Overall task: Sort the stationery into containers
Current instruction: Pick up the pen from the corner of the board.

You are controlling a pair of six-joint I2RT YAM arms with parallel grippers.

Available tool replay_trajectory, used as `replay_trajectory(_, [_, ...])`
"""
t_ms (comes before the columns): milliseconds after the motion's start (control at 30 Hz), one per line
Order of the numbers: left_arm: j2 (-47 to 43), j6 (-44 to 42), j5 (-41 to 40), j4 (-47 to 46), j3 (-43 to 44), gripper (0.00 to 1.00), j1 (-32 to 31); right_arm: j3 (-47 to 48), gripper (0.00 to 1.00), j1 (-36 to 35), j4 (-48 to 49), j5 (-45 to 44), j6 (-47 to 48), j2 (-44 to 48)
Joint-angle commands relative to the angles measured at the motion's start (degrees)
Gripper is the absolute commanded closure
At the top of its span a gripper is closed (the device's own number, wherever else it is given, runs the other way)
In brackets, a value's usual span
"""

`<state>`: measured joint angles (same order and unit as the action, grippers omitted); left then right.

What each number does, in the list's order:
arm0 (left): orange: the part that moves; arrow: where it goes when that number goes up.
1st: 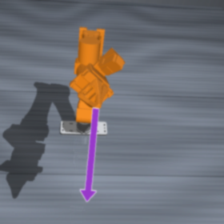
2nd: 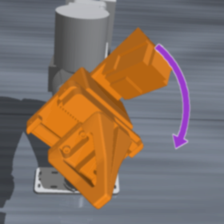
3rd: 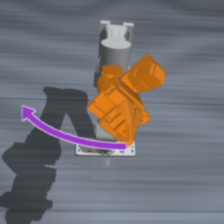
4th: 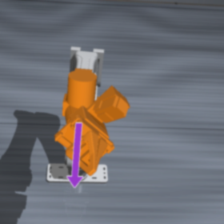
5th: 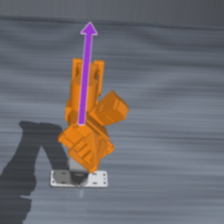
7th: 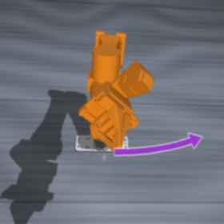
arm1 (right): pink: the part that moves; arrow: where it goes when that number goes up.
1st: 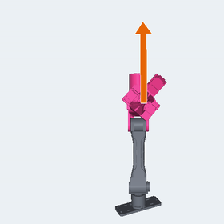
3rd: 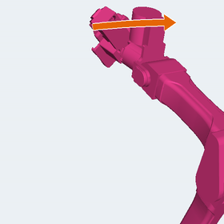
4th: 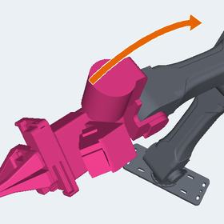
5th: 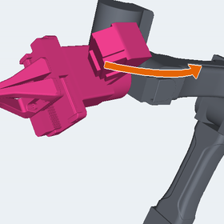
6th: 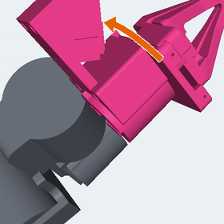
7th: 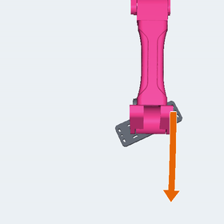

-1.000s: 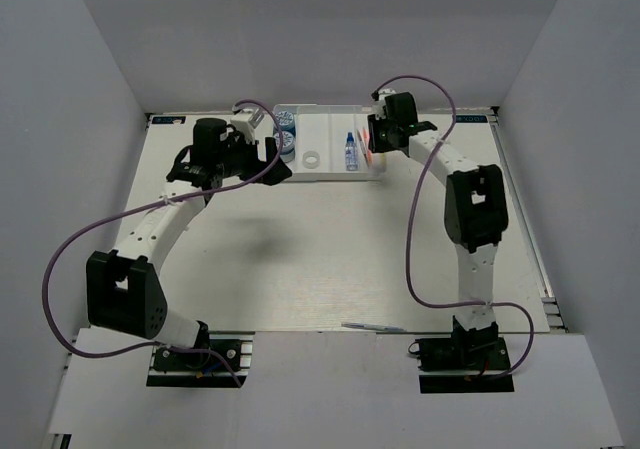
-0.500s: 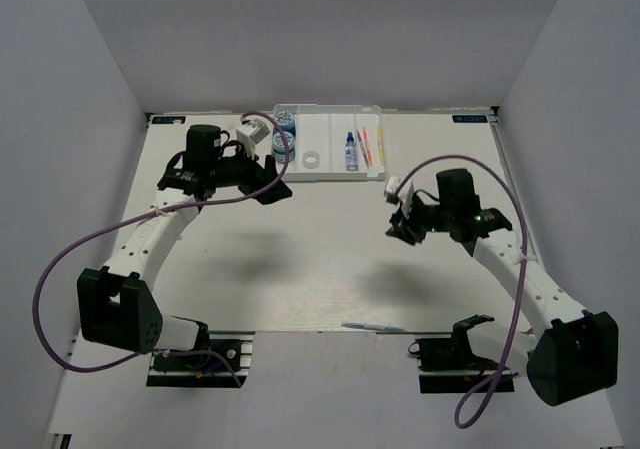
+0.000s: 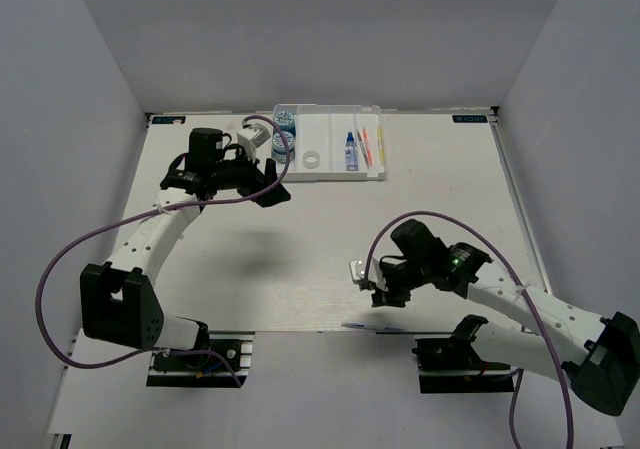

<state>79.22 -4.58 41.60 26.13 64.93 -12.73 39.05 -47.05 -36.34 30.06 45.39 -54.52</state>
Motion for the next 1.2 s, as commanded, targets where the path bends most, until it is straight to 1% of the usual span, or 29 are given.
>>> replay_trajectory(0, [0.0,-0.6,-1.8,-0.2,-0.7,0.03,0.3,-1.7,0.53,-5.0,-3.0,-2.2,-1.6,0.0])
replay_trajectory(100, [0.1,-0.3,-2.0,-0.3,-0.9,0.03,0.3,-2.8,0.5,-8.7,-5.6,-2.2,-2.9,-0.7])
replay_trajectory(200, [0.6,-0.3,-2.8,0.1,-0.2,0.04,0.3,-2.0,0.48,-12.2,-4.2,-5.4,-6.1,-1.7])
replay_trajectory(267, [0.9,0.0,-4.2,-0.4,-0.2,0.04,0.3,-1.6,0.48,-13.9,-3.0,-6.3,-7.6,-4.2])
replay_trajectory(333, [1.3,0.9,-5.6,-0.9,-0.5,0.04,0.3,-1.4,0.44,-16.5,-1.7,-7.5,-8.8,-6.2])
replay_trajectory(400, [1.7,1.2,-6.0,-1.1,-0.5,0.04,0.3,-1.9,0.41,-17.5,-0.5,-9.7,-9.5,-7.1])
replay_trajectory(433, [1.9,1.5,-5.7,-1.3,-0.8,0.04,0.3,-2.0,0.41,-18.9,0.4,-10.5,-10.1,-8.3])
replay_trajectory(533, [1.8,2.5,-5.5,-2.2,-1.4,0.04,0.3,-2.5,0.4,-19.5,2.3,-13.0,-12.0,-9.9])
replay_trajectory(700, [1.4,3.4,-5.0,-2.8,-1.4,0.04,0.3,-3.9,0.41,-19.5,5.9,-17.7,-15.9,-11.3])
replay_trajectory(800, [1.4,3.8,-4.6,-2.8,-1.2,0.04,0.3,-4.2,0.43,-19.5,6.0,-19.1,-15.8,-12.2])
replay_trajectory(900, [1.5,3.9,-4.1,-3.5,-1.2,0.04,0.3,-4.0,0.47,-19.6,5.9,-18.6,-15.5,-13.1])
replay_trajectory(1133, [2.3,4.0,-4.5,-4.3,-2.0,0.04,0.3,-3.1,0.5,-20.4,6.3,-16.4,-15.5,-15.1])
replay_trajectory(1167, [2.0,4.0,-4.5,-4.5,-2.2,0.04,0.3,-3.4,0.53,-20.5,6.4,-16.4,-15.3,-15.3])
